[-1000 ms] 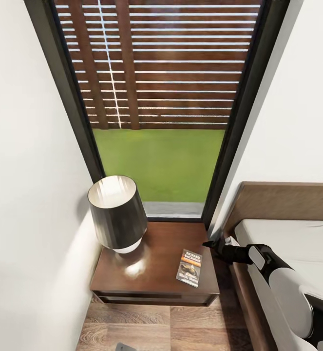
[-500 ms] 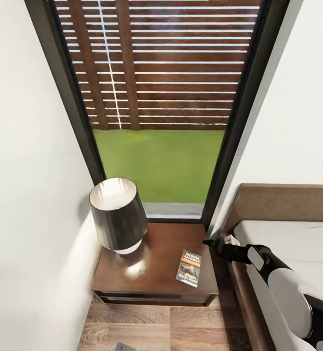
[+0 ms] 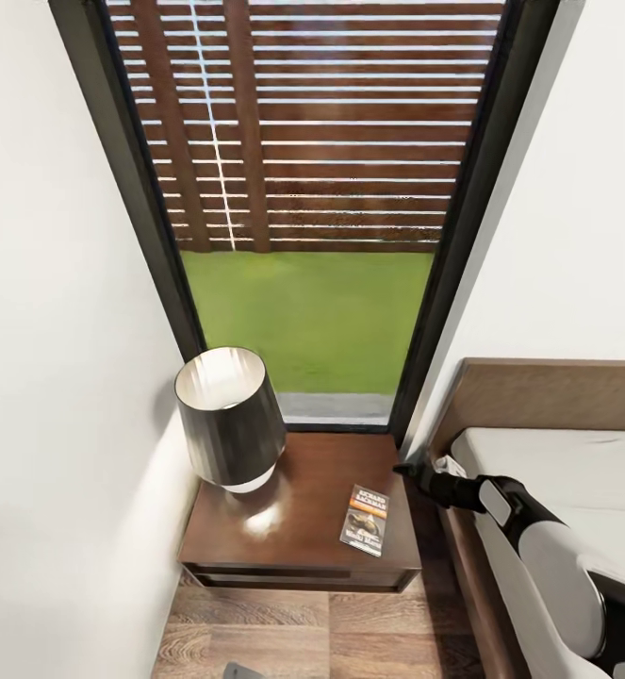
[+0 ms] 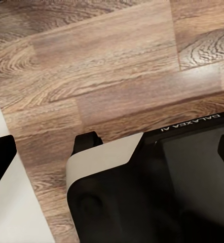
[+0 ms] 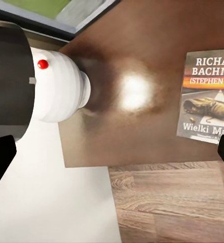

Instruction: In the bedroom, move the book from the bed onto either nightstand, and place the two sandals side by side next to the bed.

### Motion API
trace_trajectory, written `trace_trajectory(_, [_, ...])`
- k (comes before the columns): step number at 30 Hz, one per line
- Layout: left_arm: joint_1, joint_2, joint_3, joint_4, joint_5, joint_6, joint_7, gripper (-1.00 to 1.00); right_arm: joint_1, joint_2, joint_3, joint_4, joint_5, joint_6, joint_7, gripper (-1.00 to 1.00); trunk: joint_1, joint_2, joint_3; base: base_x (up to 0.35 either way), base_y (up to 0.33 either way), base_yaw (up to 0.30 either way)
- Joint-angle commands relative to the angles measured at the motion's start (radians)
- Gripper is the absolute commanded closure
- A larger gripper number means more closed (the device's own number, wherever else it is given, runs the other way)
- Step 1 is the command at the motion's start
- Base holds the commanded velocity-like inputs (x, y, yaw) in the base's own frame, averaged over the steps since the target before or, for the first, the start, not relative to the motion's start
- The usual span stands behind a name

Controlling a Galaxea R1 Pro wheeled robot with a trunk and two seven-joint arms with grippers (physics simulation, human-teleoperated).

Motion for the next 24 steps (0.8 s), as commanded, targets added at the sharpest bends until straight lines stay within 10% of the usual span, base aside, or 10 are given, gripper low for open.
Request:
trace_trajectory(1, [0.000, 0.000, -0.009, -0.002, 0.010, 0.005, 0.006, -1.00, 0.000, 0.000, -0.001, 0.000, -0.010, 0.008, -0.002, -1.00, -0.004, 0.007, 0.002, 0.000, 0.000, 0.000])
trace_trajectory(24, [0.000, 0.000, -0.009, -0.001, 0.010, 0.002, 0.006, -1.00, 0.157, -0.014, -0.001, -0.008, 0.001, -0.183, -0.012, -1.00, -0.092, 0.168, 0.074, 0.000, 0.000, 0.000])
